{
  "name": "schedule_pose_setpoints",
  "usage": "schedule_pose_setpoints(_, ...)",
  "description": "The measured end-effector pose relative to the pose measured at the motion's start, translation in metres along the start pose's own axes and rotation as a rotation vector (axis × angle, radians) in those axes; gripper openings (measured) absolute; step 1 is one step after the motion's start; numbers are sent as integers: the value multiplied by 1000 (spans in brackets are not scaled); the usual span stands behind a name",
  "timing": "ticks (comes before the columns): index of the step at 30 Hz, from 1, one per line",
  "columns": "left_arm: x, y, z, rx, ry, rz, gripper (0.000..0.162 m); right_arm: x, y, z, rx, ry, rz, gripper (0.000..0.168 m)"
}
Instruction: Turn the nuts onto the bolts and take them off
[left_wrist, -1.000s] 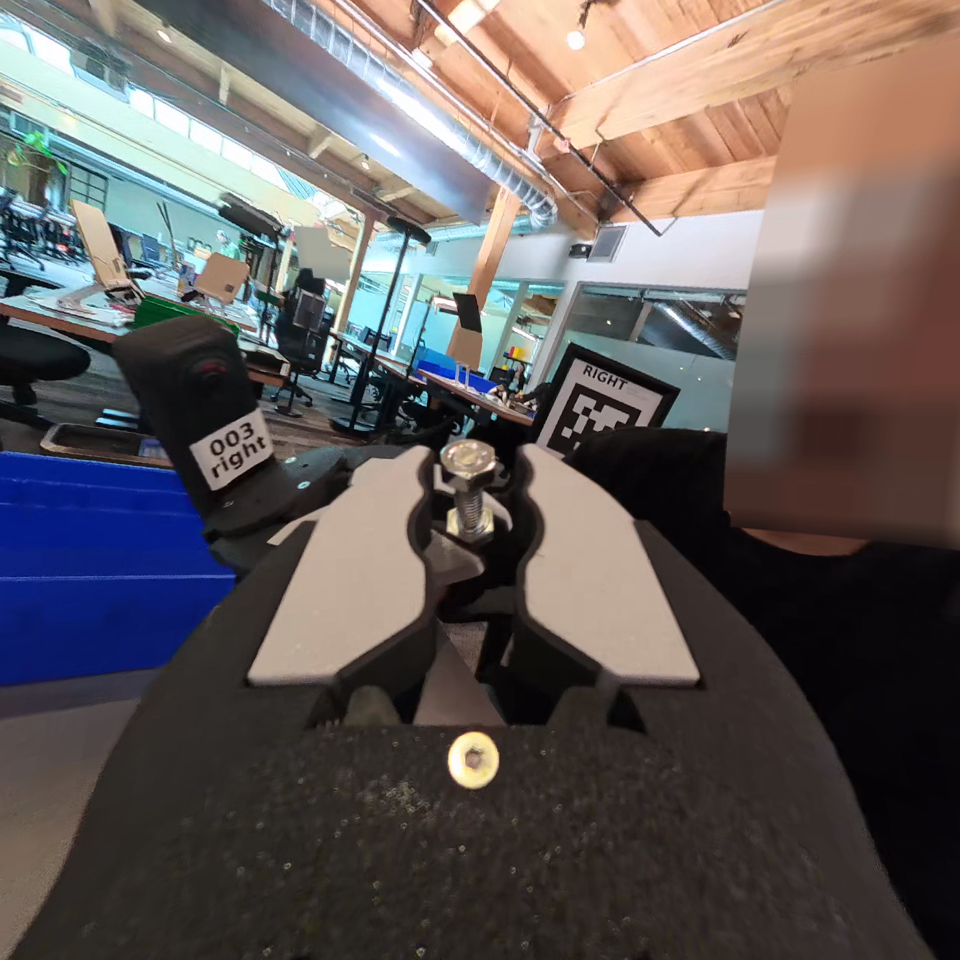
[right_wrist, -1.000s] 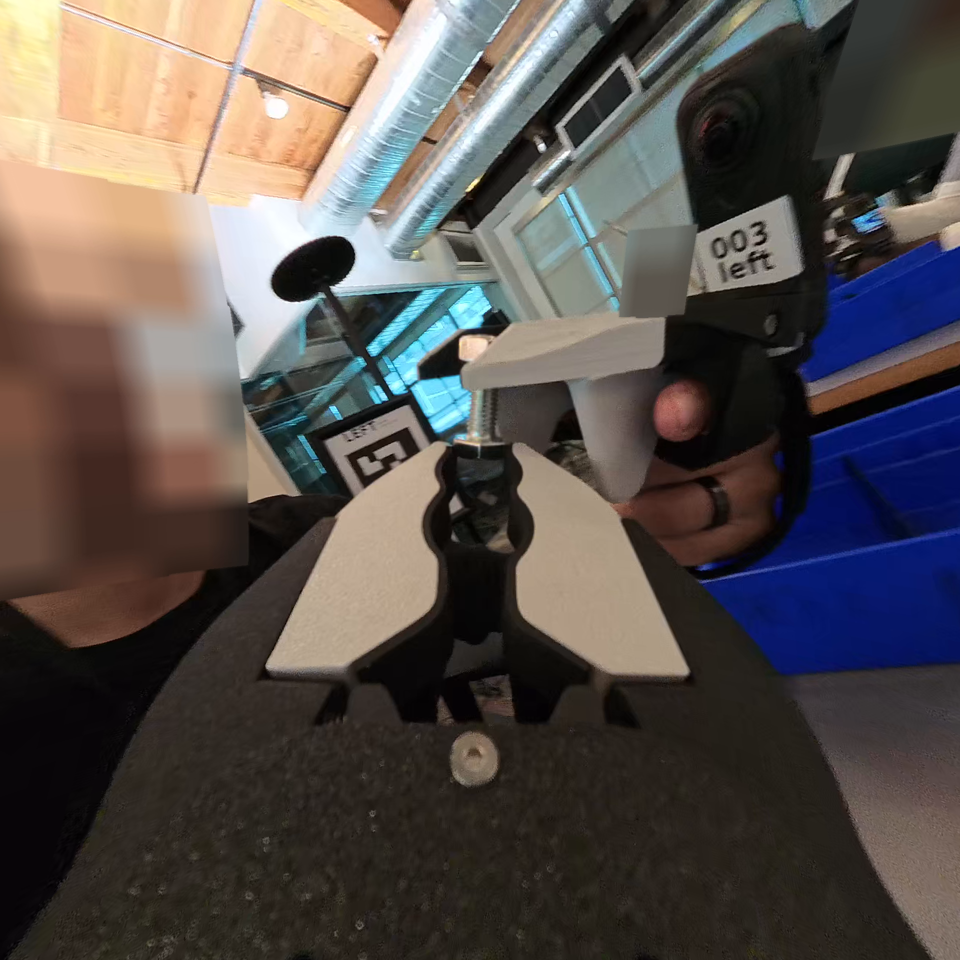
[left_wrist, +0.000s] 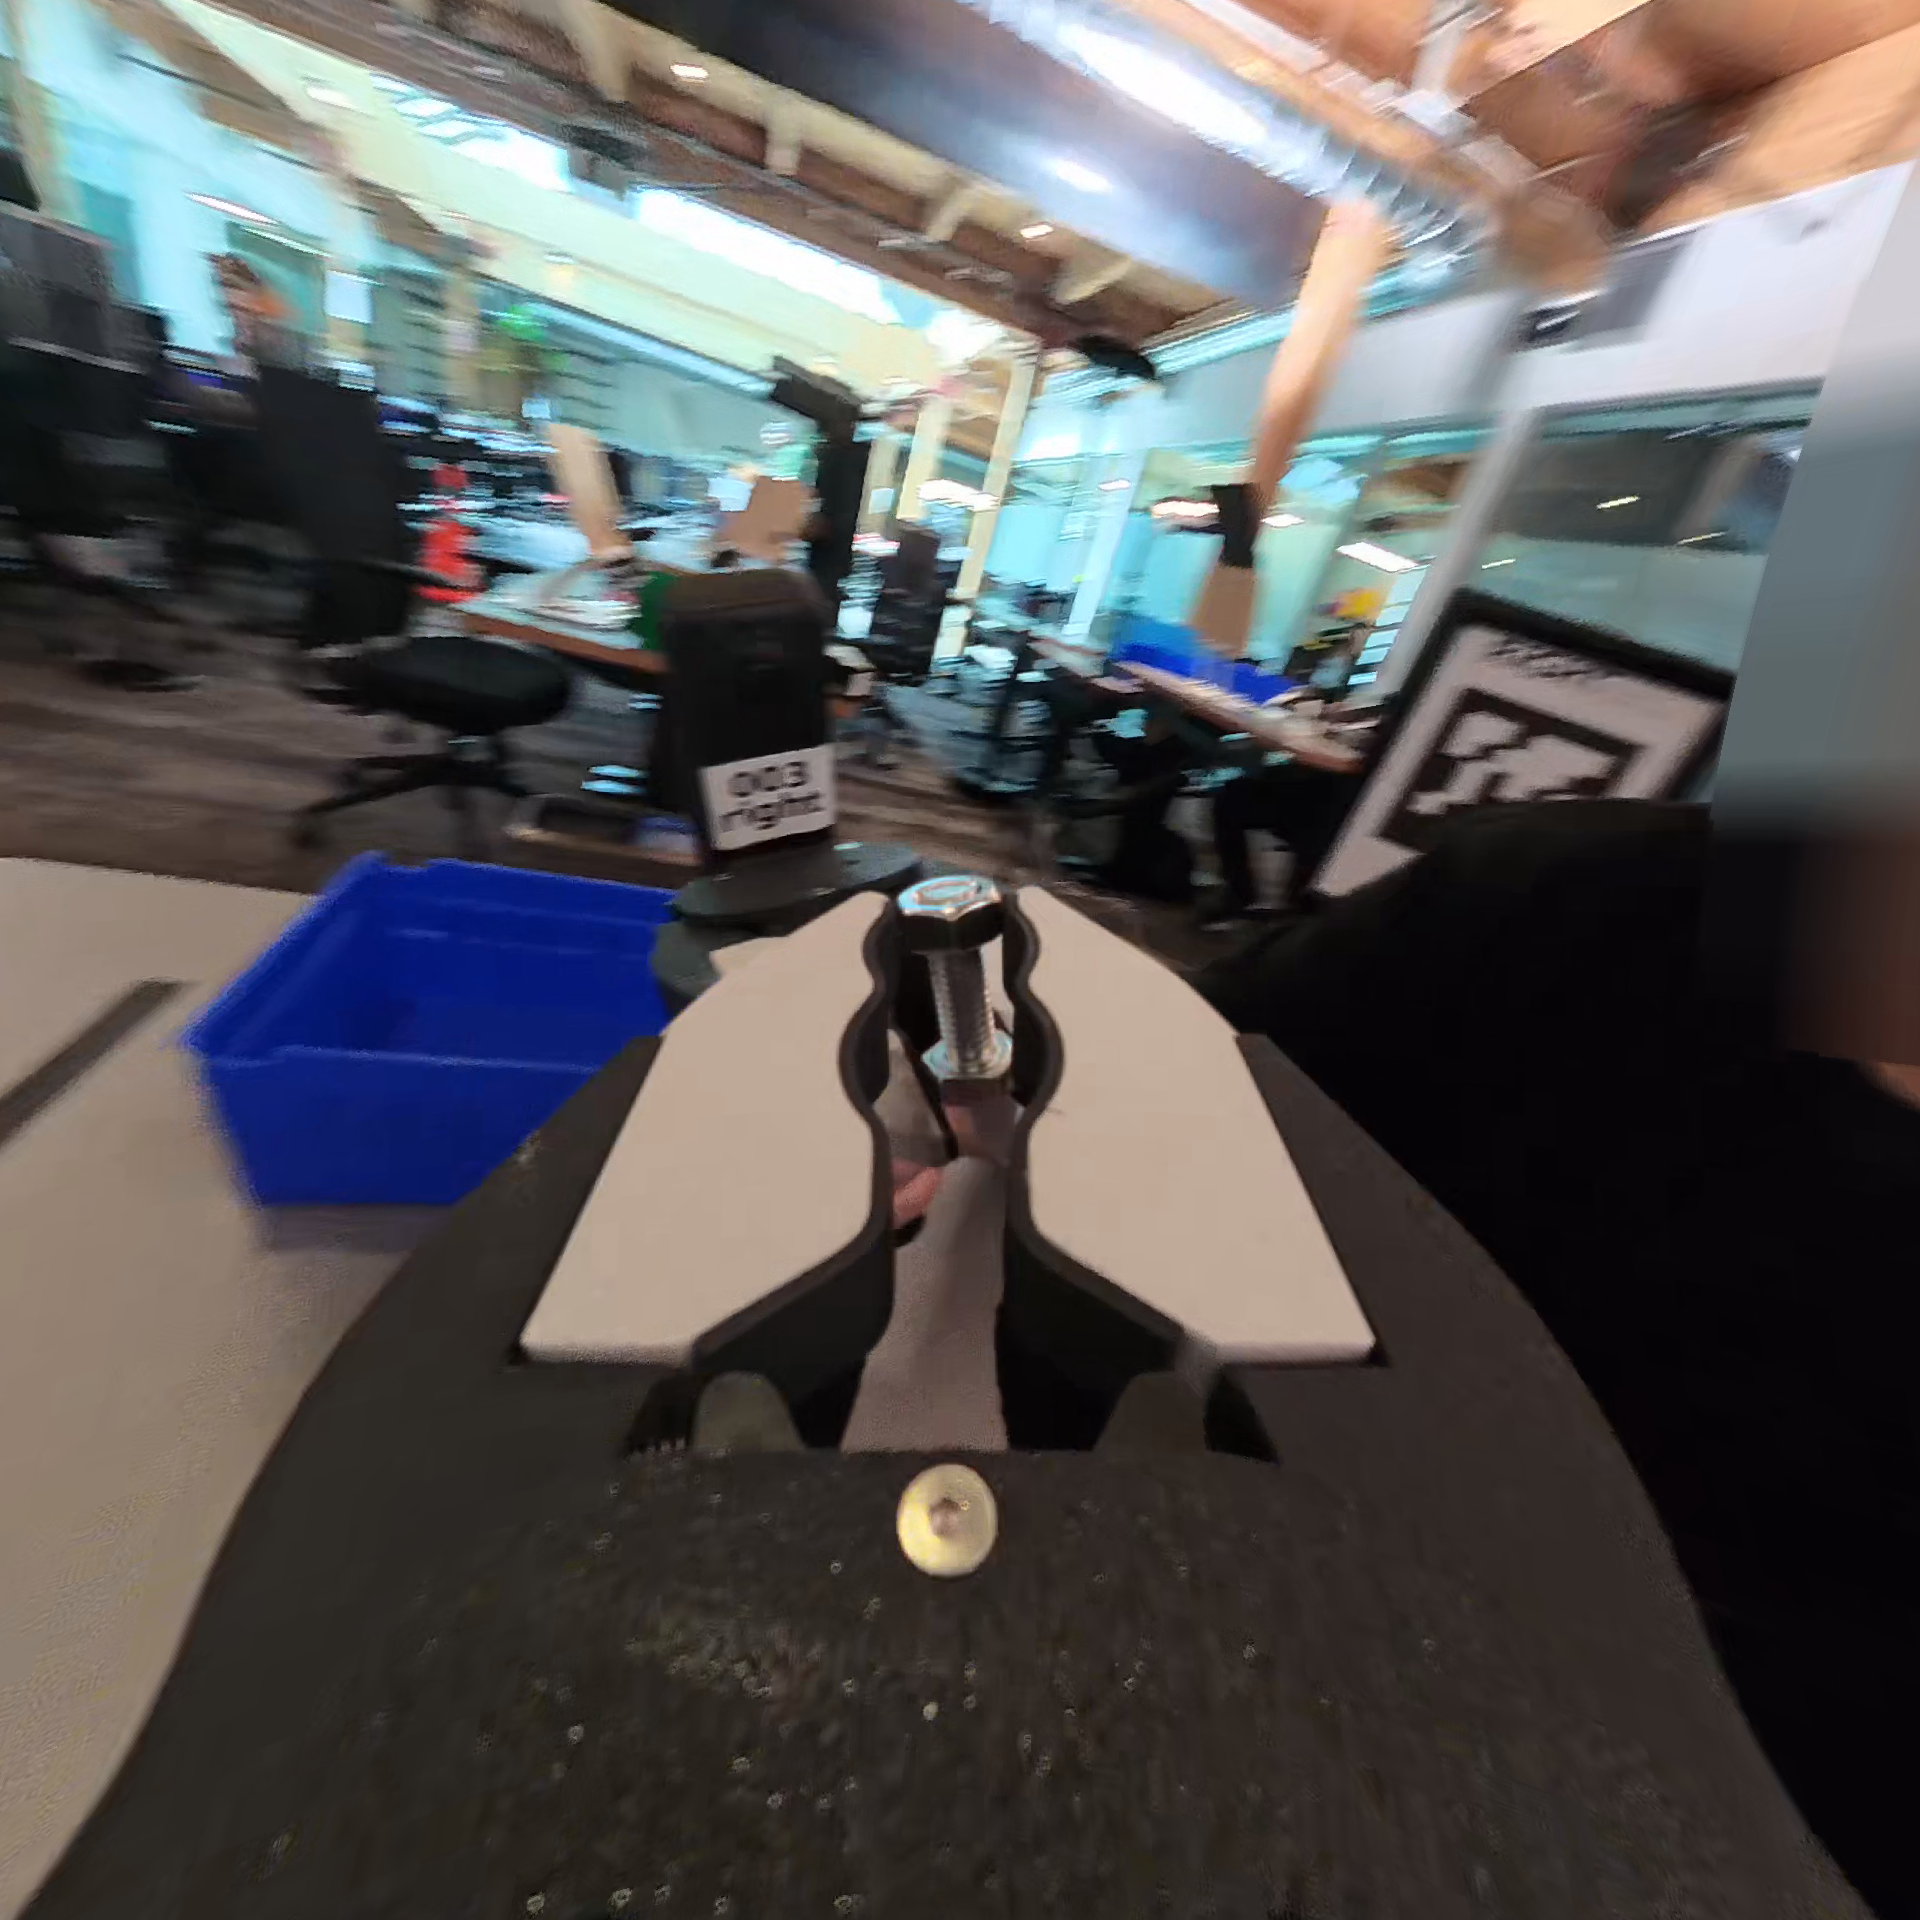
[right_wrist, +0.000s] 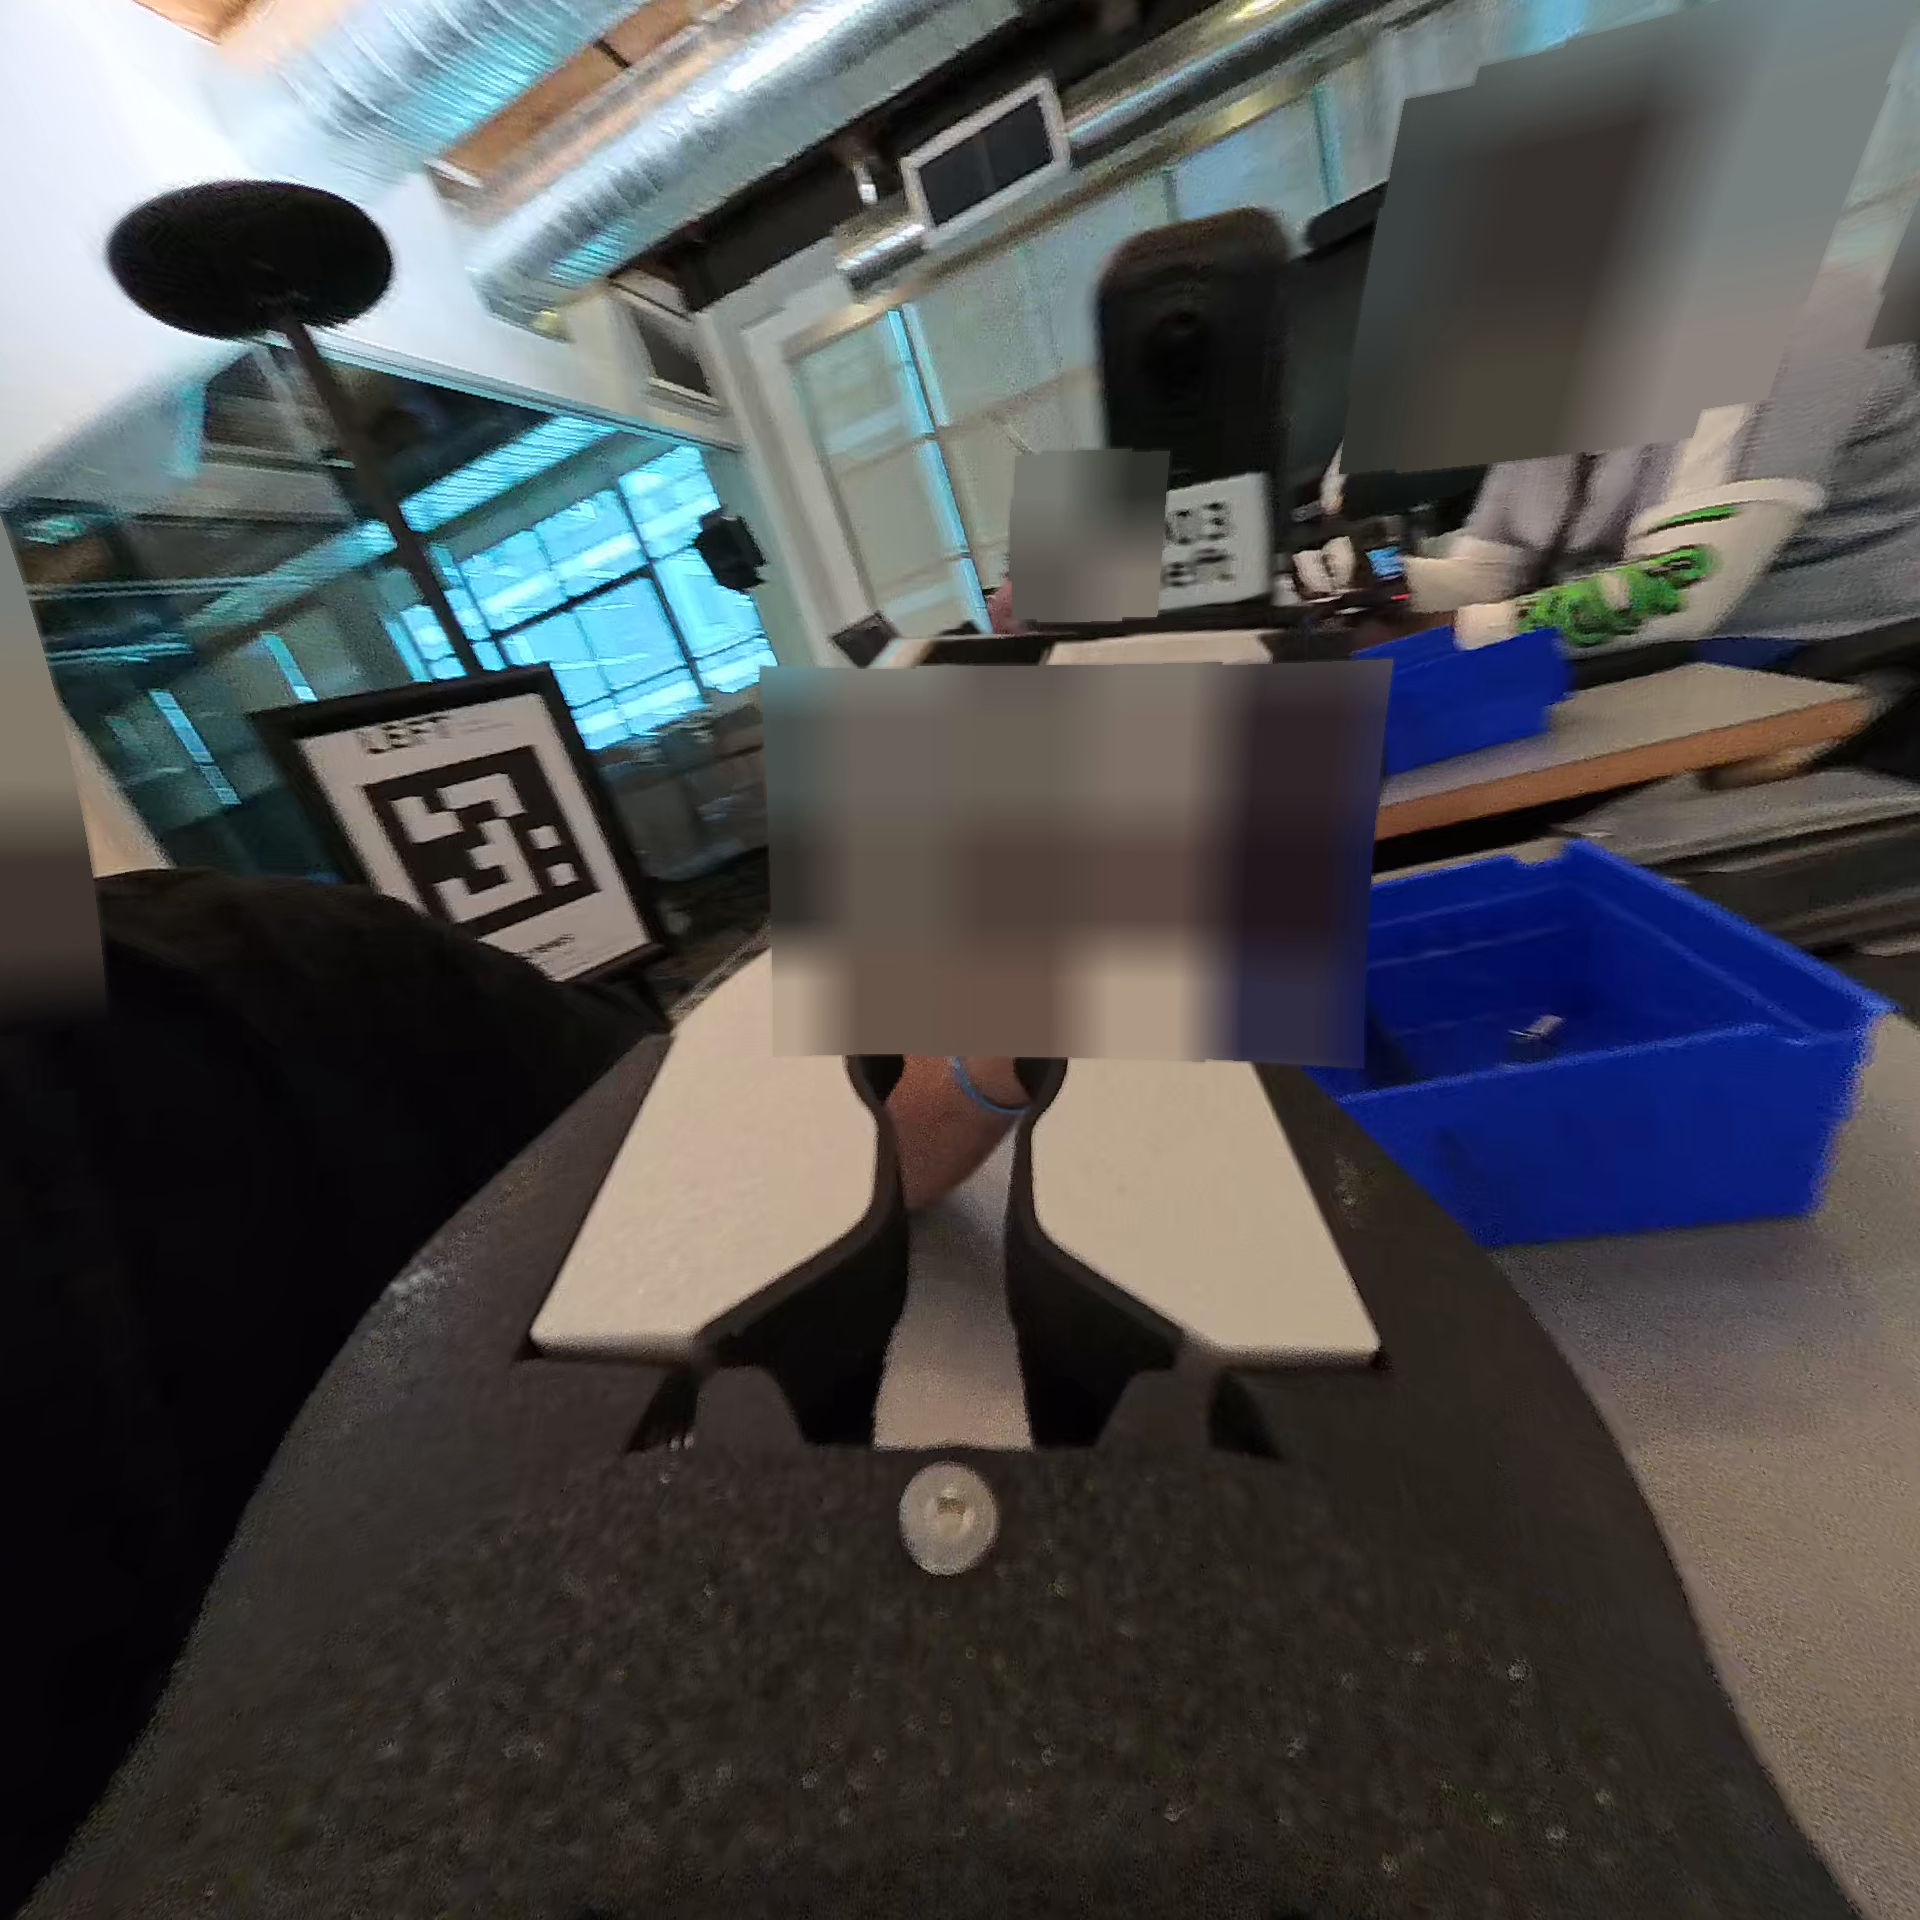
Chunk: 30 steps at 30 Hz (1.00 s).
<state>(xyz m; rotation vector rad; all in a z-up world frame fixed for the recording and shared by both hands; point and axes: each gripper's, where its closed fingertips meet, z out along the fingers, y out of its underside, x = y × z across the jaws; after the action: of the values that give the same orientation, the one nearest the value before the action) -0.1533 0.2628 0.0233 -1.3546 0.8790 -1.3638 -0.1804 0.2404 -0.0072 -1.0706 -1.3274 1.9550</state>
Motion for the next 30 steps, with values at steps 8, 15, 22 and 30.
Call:
schedule_pose_setpoints(8, 6, 2, -7, 36, 218, -168, 44, -3, 8, 7, -26, -14, 20, 17)
schedule_pose_setpoints(15, -54, 5, -16, -115, -480, 98, 71, 50, 9, -15, -54, 337, -28, 17)
schedule_pose_setpoints(22, -71, 11, -21, -129, -869, 108, 58, 67, 10, -26, -75, 475, -63, 17)
schedule_pose_setpoints(30, -60, 10, -15, -115, -715, 38, 18, 55, 13, -16, -77, 382, -42, 17)
